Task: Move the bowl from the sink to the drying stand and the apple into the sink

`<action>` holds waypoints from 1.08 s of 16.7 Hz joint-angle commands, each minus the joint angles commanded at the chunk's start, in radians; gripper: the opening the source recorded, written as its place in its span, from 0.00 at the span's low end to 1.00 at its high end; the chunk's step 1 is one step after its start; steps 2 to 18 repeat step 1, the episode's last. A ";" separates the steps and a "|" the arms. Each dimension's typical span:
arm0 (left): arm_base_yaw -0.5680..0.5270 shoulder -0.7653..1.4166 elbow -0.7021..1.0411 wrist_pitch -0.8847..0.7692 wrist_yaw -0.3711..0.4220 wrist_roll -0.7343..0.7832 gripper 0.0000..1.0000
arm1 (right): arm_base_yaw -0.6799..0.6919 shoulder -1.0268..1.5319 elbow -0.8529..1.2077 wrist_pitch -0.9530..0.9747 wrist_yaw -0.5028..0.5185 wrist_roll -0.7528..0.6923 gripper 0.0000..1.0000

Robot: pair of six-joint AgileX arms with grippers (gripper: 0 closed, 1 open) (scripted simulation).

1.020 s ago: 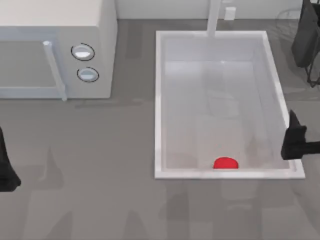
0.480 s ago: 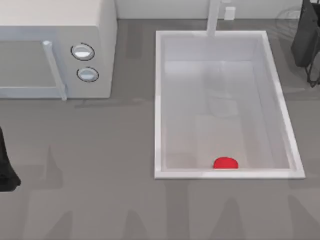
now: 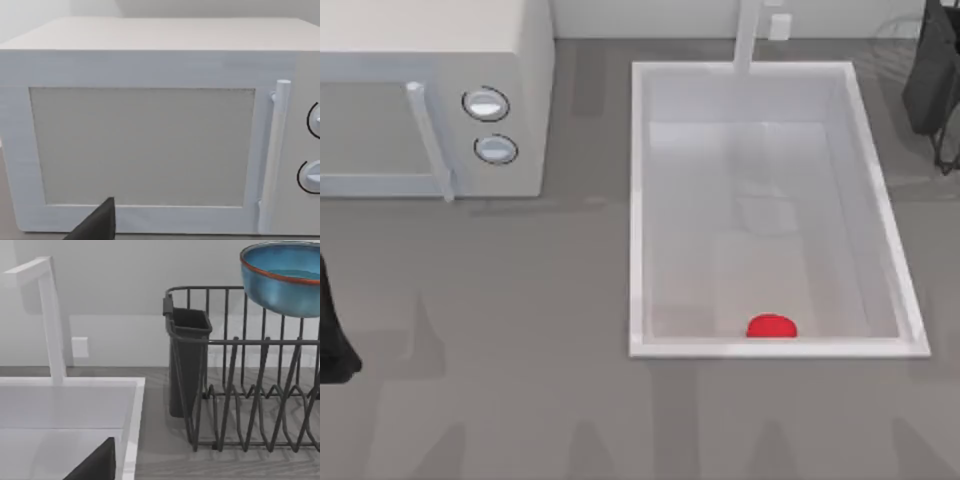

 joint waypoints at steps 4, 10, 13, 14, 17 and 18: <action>0.000 0.000 0.000 0.000 0.000 0.000 1.00 | 0.000 0.000 0.000 0.000 0.000 0.000 1.00; 0.000 0.000 0.000 0.000 0.000 0.000 1.00 | 0.000 0.000 0.000 0.000 0.000 0.000 1.00; 0.000 0.000 0.000 0.000 0.000 0.000 1.00 | 0.000 0.000 0.000 0.000 0.000 0.000 1.00; 0.000 0.000 0.000 0.000 0.000 0.000 1.00 | 0.000 0.000 0.000 0.000 0.000 0.000 1.00; 0.000 0.000 0.000 0.000 0.000 0.000 1.00 | 0.000 0.000 0.000 0.000 0.000 0.000 1.00; 0.000 0.000 0.000 0.000 0.000 0.000 1.00 | 0.000 0.000 0.000 0.000 0.000 0.000 1.00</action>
